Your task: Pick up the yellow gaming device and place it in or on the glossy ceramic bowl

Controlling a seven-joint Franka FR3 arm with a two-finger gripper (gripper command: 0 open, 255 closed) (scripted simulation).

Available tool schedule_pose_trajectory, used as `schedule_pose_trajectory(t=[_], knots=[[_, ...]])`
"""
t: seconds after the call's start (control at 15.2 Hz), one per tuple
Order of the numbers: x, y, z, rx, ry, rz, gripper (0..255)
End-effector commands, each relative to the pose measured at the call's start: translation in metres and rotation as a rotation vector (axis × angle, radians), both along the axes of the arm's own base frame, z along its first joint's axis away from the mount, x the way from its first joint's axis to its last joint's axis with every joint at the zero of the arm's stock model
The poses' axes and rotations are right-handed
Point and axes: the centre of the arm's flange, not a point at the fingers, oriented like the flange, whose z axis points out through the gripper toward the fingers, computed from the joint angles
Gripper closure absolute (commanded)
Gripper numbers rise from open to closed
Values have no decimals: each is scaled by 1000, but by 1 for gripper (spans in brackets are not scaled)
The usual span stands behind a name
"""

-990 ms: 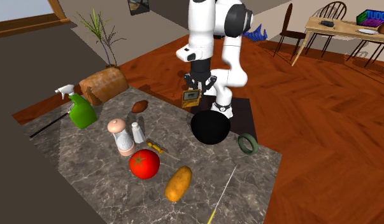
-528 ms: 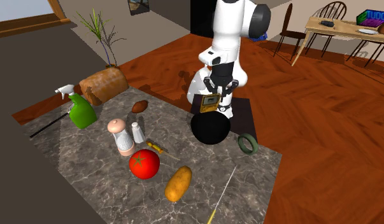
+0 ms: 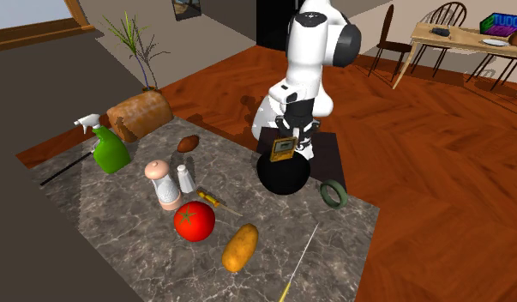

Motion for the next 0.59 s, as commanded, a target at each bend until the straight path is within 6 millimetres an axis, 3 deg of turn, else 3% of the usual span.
schedule_pose_trajectory(t=[0.0,0.4,0.53], knots=[[0,0,-10,0,-1,0,255],[0,0,-42,0,-1,0,255],[0,0,-42,0,-1,0,255]])
